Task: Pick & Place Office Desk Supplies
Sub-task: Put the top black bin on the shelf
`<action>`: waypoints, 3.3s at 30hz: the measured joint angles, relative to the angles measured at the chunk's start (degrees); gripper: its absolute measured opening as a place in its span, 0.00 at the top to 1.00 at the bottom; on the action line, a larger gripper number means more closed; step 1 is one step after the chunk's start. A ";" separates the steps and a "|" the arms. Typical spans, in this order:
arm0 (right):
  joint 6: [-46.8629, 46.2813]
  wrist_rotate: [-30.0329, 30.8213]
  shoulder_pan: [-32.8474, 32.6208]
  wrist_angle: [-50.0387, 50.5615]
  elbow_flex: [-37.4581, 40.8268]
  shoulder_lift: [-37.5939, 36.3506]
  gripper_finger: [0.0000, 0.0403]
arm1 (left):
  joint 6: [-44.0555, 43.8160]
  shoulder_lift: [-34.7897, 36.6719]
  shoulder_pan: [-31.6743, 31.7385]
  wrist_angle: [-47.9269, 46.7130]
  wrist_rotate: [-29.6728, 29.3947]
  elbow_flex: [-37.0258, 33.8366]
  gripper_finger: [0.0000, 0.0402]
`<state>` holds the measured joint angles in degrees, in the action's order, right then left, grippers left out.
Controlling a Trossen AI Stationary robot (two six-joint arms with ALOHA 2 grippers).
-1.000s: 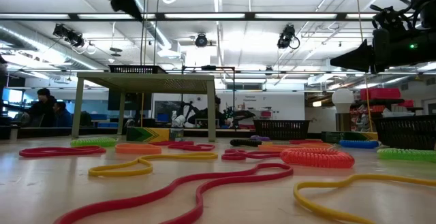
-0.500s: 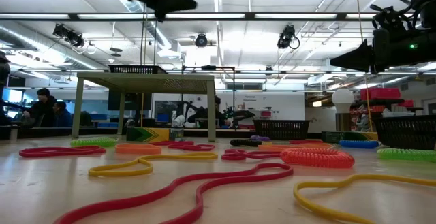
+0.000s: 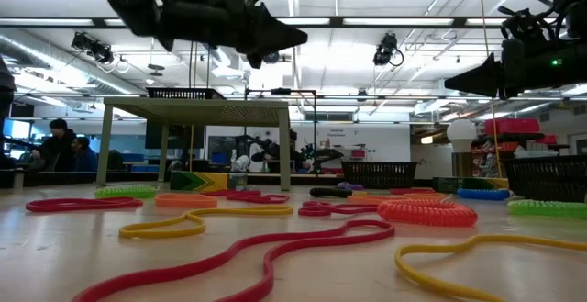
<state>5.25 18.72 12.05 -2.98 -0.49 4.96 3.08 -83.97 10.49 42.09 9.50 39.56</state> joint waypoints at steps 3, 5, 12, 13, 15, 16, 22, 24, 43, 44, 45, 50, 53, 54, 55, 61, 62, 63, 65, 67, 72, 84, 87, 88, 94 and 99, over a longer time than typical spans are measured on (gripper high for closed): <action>0.01 0.00 0.02 0.00 0.02 0.01 0.93 | 0.97 -1.89 0.62 7.92 -0.53 -3.48 0.99; 0.00 0.00 0.01 0.00 0.01 0.01 0.93 | 0.93 -2.62 1.61 11.81 -0.89 -6.06 0.99; 4.21 15.24 0.66 -1.00 0.00 -0.01 0.93 | 1.23 -1.70 5.39 22.93 -0.43 -14.72 0.99; 5.60 18.27 0.74 -0.93 0.00 -0.01 0.93 | 1.92 -1.48 6.06 24.55 -0.42 -15.91 0.99; 7.66 21.99 0.72 -0.92 0.00 -0.01 0.93 | 2.37 -1.21 7.42 27.04 -0.39 -18.13 0.99; 8.28 23.11 0.72 -0.92 0.00 -0.01 0.93 | 2.33 -1.14 8.12 28.12 -0.38 -19.11 0.99; 9.06 23.82 0.72 -0.92 0.00 -0.01 0.93 | 1.11 -0.65 11.85 32.05 4.13 -22.97 0.98; 9.10 23.82 0.72 -0.96 0.01 -0.01 0.93 | 0.95 -0.65 12.51 32.00 5.86 -23.35 0.98; 0.55 1.12 0.99 -27.29 -1.14 2.65 0.93 | -4.67 -0.63 18.82 42.07 9.15 -29.79 0.98; -0.13 1.06 1.05 -26.58 -2.38 3.80 0.93 | -5.47 -0.63 19.17 43.79 9.12 -30.69 0.98; -0.25 1.63 1.05 -25.63 -3.81 5.36 0.93 | -5.60 -0.63 19.28 45.22 9.10 -31.51 0.98; -0.51 7.93 1.05 -16.46 -15.09 21.31 0.98 | -5.04 -0.63 19.25 47.27 8.83 -33.14 0.98; -1.66 12.50 1.05 -8.04 -24.46 33.48 0.99 | -5.00 -0.63 19.11 47.19 8.61 -33.13 0.98; -2.77 13.41 1.11 -4.34 -27.77 37.46 0.99 | -5.02 -0.63 19.11 47.19 8.57 -33.13 0.98; -4.01 13.63 1.37 -0.10 -31.02 41.18 0.99 | -4.99 -0.63 19.11 47.19 8.57 -33.13 0.98; -11.74 9.21 3.85 24.12 -49.13 61.96 0.99 | -4.95 -0.63 19.11 47.00 8.56 -33.10 0.98; -12.26 7.32 4.51 27.52 -51.48 64.84 0.99 | -4.95 -0.63 19.11 46.99 8.57 -33.10 0.98; -12.36 5.29 5.16 30.31 -53.54 67.51 0.99 | -4.95 -0.63 19.11 46.97 8.55 -33.10 0.98; -12.30 1.65 6.24 34.71 -56.92 72.38 0.98 | -4.97 -0.63 19.11 46.94 8.57 -33.10 0.98; -11.56 0.16 7.11 37.30 -59.47 76.69 0.94 | -4.95 -0.63 19.11 46.90 8.55 -33.10 0.98; -7.09 -3.21 9.34 38.67 -61.16 83.79 0.78 | -6.16 -0.63 19.11 47.04 8.61 -33.06 0.98; 0.09 0.29 14.09 35.62 -61.05 93.45 0.65 | -5.31 -0.67 19.11 46.27 8.54 -31.91 0.98; 1.25 0.60 14.73 35.36 -61.05 95.04 0.69 | -5.39 -0.67 19.11 46.42 8.55 -31.64 0.98; 1.38 0.67 14.89 35.23 -61.05 95.33 0.71 | -5.16 -0.67 19.11 46.44 8.55 -31.64 0.98; 2.39 0.89 15.20 35.17 -61.05 95.86 0.93 | -4.62 -0.67 19.11 46.75 8.55 -31.62 0.98; 3.21 2.32 14.23 35.31 -61.05 93.74 0.95 | -4.09 -0.67 19.11 46.85 8.17 -31.62 0.98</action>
<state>8.46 21.05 26.29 32.32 -61.54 98.70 -1.01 -84.64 29.61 88.93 17.66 7.94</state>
